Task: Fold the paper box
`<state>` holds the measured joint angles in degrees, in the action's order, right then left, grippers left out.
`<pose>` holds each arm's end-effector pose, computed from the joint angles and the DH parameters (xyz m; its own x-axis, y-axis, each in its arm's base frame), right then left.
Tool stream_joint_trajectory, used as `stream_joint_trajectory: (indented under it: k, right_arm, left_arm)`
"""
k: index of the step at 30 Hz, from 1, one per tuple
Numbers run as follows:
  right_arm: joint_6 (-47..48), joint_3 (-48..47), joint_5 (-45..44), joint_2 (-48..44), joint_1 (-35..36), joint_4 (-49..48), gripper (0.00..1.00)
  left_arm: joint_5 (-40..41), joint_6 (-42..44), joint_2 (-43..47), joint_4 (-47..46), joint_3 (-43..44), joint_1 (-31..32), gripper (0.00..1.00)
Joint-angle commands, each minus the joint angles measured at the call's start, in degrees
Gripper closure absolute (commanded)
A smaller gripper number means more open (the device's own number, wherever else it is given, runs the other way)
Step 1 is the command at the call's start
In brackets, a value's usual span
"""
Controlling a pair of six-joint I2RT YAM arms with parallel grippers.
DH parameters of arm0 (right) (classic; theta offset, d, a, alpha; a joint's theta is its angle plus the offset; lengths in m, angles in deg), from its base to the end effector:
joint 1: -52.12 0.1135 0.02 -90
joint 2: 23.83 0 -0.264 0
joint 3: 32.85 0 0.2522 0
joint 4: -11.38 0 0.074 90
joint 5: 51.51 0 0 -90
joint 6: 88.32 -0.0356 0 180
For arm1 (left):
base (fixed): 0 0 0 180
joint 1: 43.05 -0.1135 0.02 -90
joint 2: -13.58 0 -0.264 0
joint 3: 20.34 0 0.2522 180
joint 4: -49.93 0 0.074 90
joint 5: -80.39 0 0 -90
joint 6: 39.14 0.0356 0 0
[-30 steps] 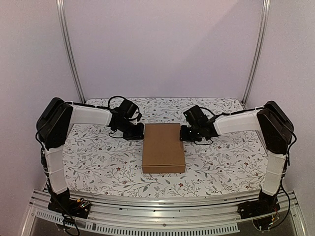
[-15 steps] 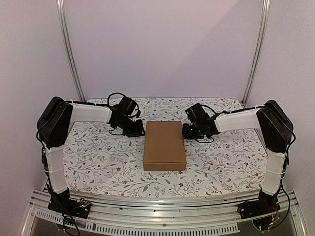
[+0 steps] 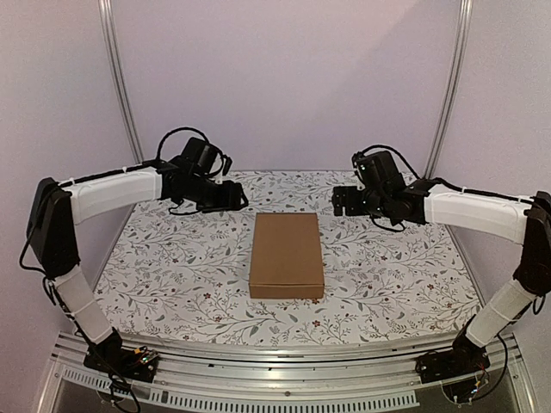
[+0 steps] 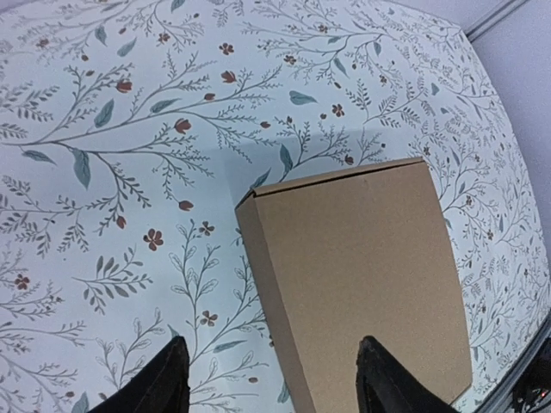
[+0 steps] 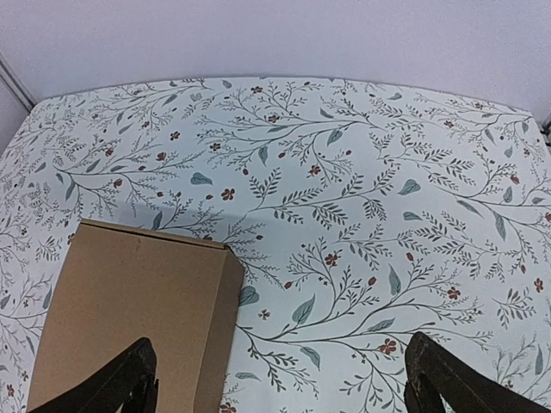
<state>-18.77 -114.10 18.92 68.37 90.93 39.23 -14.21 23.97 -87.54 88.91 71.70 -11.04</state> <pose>0.2892 0.2173 0.2620 -0.5928 -0.0543 -0.8036 -0.1921 0.9785 0.0756 0.3318 -0.2108 0.2513 -0.8221 -0.0178 -0.5691 0.2265 0.9068 -0.3555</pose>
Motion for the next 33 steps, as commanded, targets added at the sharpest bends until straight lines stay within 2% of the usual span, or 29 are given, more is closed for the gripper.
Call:
stream_joint_trajectory:
  k: [1, 2, 3, 11, 13, 18, 21, 26, 33]
  right_arm:
    - [4.8, 2.0, -6.1, -6.0, -0.4, 4.1, 0.01]
    - [4.9, 2.0, -7.1, -7.6, -0.5, 4.9, 0.01]
    - [5.3, 2.1, -8.0, -8.8, -0.4, 6.0, 0.01]
    - [5.3, 2.1, -18.1, -16.9, -0.5, 13.1, 0.01]
    - [3.4, 2.1, -22.3, -19.4, -0.5, 15.0, 0.01]
    - [0.4, 3.1, -26.1, -26.3, -0.4, 18.9, 0.01]
    - [-0.2, 4.8, -24.7, -31.8, -0.4, 20.3, 0.01]
    - [4.9, 8.1, -19.3, -41.6, -0.4, 20.5, 0.01]
    - [10.2, 8.7, -18.6, -47.0, -0.4, 20.3, 0.01]
  left_arm:
    - [2.2, 2.4, 6.0, 3.5, 0.5, -0.5, 0.13]
    - [2.4, 2.8, 7.4, 3.9, 0.5, -0.5, 0.02]
    - [2.8, 3.0, 8.7, 4.3, 0.4, -0.5, 0.01]
    - [6.7, 6.0, 21.3, 8.5, -1.7, -0.5, 0.00]
    - [8.2, 6.7, 24.5, 9.3, -2.9, -0.5, 0.01]
    - [9.1, 8.7, 34.2, 9.7, -7.2, -0.5, 0.00]
    - [10.7, 10.9, 40.1, 9.5, -9.6, -0.5, 0.00]
    - [11.8, 14.5, 48.3, 8.0, -14.2, -0.5, 0.00]
    - [10.9, 16.0, 56.4, 1.8, -21.8, -0.5, 0.00]
